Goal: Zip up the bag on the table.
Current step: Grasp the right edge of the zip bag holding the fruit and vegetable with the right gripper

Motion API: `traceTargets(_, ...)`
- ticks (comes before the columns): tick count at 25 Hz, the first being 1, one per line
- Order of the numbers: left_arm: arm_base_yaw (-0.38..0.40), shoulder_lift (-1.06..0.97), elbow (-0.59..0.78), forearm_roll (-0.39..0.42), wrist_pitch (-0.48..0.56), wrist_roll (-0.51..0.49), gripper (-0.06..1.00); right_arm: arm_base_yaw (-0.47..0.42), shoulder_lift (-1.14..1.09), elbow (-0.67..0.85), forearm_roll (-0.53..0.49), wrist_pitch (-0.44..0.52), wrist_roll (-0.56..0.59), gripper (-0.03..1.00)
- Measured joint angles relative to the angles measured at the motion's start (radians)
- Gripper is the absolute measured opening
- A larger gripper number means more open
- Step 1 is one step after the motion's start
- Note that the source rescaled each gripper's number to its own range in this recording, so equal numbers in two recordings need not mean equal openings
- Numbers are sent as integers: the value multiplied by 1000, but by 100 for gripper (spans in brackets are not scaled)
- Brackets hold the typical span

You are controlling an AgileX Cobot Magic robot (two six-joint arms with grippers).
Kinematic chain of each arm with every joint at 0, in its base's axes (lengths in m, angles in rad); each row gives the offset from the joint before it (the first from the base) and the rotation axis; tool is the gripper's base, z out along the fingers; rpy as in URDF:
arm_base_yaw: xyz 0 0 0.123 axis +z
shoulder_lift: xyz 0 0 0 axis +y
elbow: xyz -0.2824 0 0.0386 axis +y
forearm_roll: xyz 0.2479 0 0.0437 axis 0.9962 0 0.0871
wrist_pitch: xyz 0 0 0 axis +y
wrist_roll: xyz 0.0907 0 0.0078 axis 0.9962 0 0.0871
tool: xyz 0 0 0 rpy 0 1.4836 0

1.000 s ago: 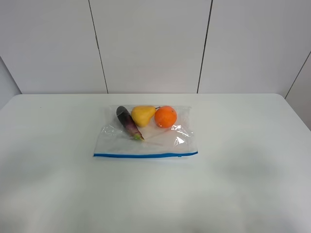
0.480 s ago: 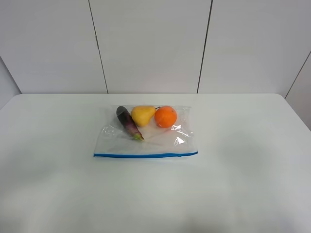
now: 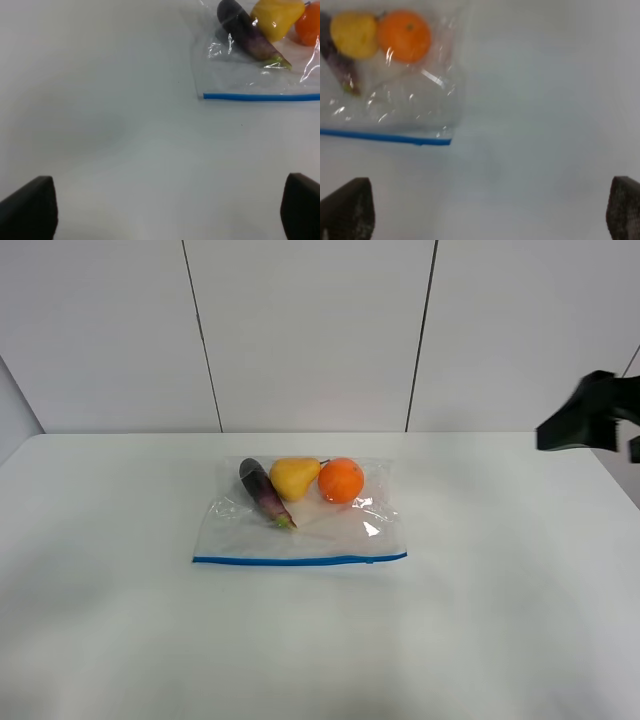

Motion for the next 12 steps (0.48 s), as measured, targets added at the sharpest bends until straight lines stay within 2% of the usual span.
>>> traceTargets(5,0,0,0,0,0,0,100,0,341,-79,174,-4,-97,100)
traceTargets(12,0,0,0,0,0,0,100,0,667,-99,410,-32,-264,100)
